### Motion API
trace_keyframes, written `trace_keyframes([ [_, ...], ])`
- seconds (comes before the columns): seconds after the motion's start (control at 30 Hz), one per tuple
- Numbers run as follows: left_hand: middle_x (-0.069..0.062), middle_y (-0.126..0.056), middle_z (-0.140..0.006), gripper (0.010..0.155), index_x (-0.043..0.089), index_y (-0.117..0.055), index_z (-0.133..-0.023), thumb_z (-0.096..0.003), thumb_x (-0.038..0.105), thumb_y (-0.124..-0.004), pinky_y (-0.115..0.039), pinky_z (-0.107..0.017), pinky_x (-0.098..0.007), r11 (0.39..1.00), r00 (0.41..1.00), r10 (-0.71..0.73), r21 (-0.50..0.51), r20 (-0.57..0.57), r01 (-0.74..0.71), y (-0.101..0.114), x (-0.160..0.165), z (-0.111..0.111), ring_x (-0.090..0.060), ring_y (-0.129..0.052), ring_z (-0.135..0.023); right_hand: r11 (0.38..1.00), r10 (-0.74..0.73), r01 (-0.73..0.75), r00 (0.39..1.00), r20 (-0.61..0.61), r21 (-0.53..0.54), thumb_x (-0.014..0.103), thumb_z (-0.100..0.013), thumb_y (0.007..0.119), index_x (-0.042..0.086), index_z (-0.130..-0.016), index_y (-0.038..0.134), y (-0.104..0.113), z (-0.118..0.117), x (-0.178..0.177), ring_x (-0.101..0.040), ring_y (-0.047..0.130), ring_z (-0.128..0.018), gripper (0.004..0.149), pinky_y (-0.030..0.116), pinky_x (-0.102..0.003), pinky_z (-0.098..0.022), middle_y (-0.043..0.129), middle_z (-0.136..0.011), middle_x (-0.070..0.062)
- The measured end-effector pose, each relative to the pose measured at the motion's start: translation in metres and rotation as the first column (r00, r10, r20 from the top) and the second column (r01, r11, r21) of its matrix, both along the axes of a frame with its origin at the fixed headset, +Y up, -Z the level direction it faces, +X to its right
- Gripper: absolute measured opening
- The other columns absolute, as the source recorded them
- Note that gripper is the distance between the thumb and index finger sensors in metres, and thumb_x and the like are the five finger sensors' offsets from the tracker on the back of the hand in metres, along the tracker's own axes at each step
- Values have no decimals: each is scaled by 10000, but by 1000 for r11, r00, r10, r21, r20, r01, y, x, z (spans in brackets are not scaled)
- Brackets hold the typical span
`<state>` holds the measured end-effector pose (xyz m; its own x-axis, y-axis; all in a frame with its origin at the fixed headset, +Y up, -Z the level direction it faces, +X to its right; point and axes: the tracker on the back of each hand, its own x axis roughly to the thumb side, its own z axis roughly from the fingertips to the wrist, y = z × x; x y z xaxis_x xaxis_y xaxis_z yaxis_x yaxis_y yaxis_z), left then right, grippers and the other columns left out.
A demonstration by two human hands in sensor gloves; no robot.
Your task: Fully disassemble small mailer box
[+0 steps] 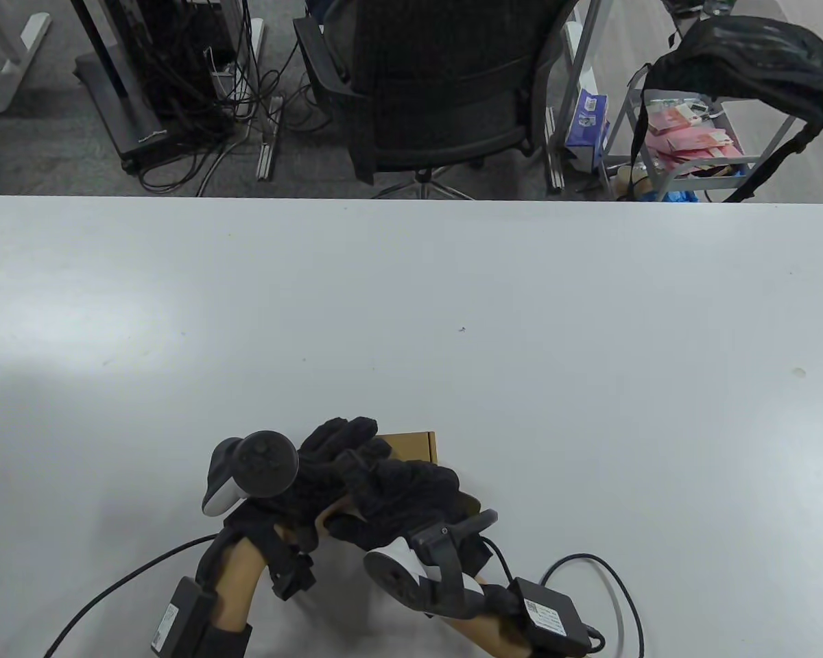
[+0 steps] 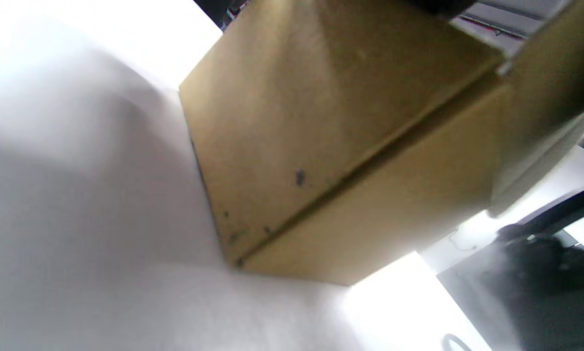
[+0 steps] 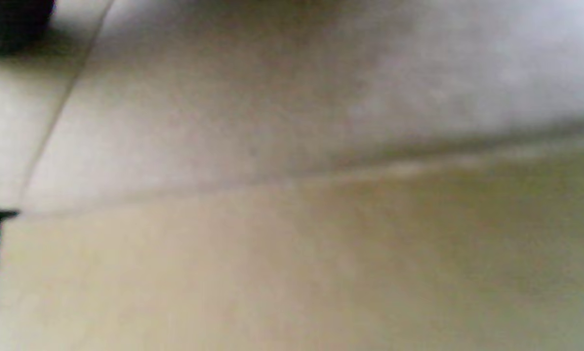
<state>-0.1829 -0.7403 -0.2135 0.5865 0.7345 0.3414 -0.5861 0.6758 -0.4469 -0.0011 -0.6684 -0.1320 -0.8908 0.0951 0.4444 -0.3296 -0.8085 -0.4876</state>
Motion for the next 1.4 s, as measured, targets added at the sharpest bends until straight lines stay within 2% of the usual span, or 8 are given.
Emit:
trace_keyframes([
  [0.33,73,-294,-1221,678,361,-386,-1110,-486,565,-558,-428,-756,-648,985,987,159,-67,1,-159,-3,-5,0,-420,-300,-1118,991,-96,91,995,42,94,691,-287,717,386,-897,654,49,-12,9,-183,727,-478,685,629,-454,-436,700,-671,58],
  [0.43,47,-239,-1223,755,351,-260,-1111,-481,620,-578,-408,-758,-655,984,987,159,-85,13,-158,-4,-4,1,-433,-281,-1115,986,-112,103,992,60,128,687,-289,720,382,-896,660,66,-24,8,-186,729,-474,682,629,-456,-433,704,-669,55],
  [0.57,-97,-270,-1185,856,217,-215,-1091,-475,612,-658,-335,-757,-663,996,998,58,-68,-24,-59,-3,1,3,-440,-267,-1089,977,-124,104,988,95,185,679,-294,727,377,-889,676,81,-40,7,-189,741,-459,669,638,-460,-417,722,-655,53],
  [0.63,-97,-220,-1182,900,217,-133,-1077,-479,654,-645,-298,-755,-667,997,999,-52,-59,-8,52,-4,4,3,-438,-225,-1088,981,-118,100,988,103,165,678,-297,727,375,-892,673,84,-51,5,-187,742,-459,670,639,-460,-414,723,-655,55],
  [0.97,-152,-196,-1164,941,143,-152,-1075,-469,681,-630,-267,-758,-658,985,995,-84,-155,-45,76,-6,6,4,-456,-176,-1070,996,38,-53,980,194,74,726,-315,656,391,-925,614,102,-104,-6,-146,748,-484,697,670,-424,-434,698,-685,88],
  [1.13,-162,-271,-1165,886,139,-269,-1096,-474,670,-611,-289,-755,-659,986,994,-102,-141,-47,94,-6,6,4,-461,-226,-1071,997,79,-73,943,323,-29,696,-310,673,380,-983,510,109,-140,-8,-202,663,-683,761,560,-478,-607,575,-842,51],
  [1.2,-165,-309,-1163,867,135,-332,-1099,-473,667,-611,-302,-753,-660,985,995,-91,-150,-48,83,-6,7,5,-464,-272,-1066,997,78,-65,919,387,-47,676,-321,684,375,-975,530,113,-151,-4,-208,653,-695,736,543,-486,-622,583,-829,45],
  [1.4,-175,-355,-1155,848,119,-386,-1093,-475,659,-603,-321,-747,-664,985,993,-108,-141,-45,101,-3,9,6,-470,-299,-1062,985,152,-101,895,419,-139,680,-330,677,371,-990,509,110,-161,5,-236,609,-796,749,499,-504,-677,511,-918,30],
])
